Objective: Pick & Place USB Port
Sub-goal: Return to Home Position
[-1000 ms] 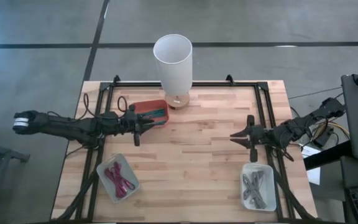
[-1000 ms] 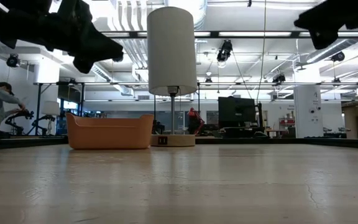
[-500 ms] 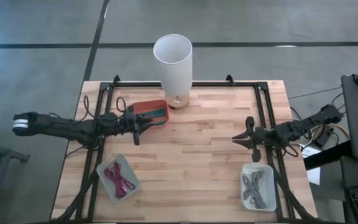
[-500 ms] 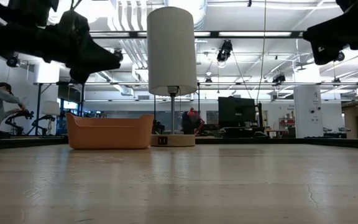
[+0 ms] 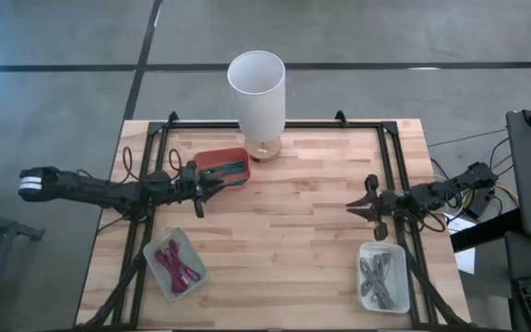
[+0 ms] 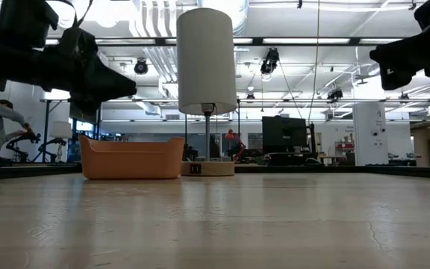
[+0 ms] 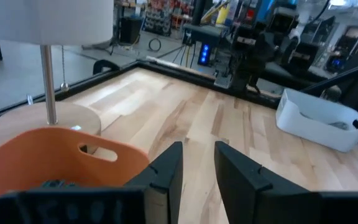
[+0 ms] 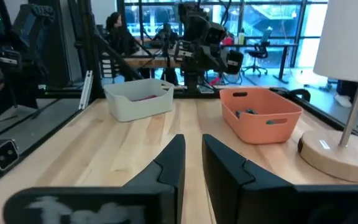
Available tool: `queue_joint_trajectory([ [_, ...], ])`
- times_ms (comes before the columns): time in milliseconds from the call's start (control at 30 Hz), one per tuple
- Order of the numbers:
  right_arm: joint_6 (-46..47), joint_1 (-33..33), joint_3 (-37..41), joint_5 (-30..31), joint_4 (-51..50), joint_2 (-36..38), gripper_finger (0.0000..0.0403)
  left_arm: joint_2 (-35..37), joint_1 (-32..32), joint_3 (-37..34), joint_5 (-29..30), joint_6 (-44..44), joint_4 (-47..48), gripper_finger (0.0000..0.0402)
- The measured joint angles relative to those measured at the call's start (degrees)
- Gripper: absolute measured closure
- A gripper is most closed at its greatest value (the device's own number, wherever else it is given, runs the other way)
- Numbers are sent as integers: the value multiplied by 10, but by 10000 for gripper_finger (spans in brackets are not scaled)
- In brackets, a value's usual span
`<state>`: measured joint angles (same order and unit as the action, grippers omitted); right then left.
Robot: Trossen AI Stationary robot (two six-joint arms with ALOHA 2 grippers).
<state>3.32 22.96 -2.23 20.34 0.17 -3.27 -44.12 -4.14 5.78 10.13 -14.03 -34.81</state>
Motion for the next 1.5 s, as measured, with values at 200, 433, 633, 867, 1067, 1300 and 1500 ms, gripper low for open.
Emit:
queue_joint_trajectory([
  [200, -37, -6, 7, -38, 4, 33, 351, 0, -2, -37, 0, -2, -74, 305],
  [433, -38, -18, 7, -40, 0, 28, 351, 1, -2, -52, 0, -16, -80, 305],
  [633, -76, -21, 7, -39, 1, 29, 351, 2, -2, -53, 0, 12, -81, 305],
  [867, -82, -20, 7, -37, 1, 28, 351, 25, -2, -53, -12, 43, -80, 305],
  [1067, -83, -20, 7, -37, 1, 28, 351, 66, -2, -53, -38, 62, -79, 305],
  [1300, -53, -20, 7, -37, 1, 28, 351, 147, -2, -54, -53, 74, -23, 305],
  [1500, -60, -20, 7, -37, 1, 28, 351, 252, -2, -54, -53, 79, 95, 305],
])
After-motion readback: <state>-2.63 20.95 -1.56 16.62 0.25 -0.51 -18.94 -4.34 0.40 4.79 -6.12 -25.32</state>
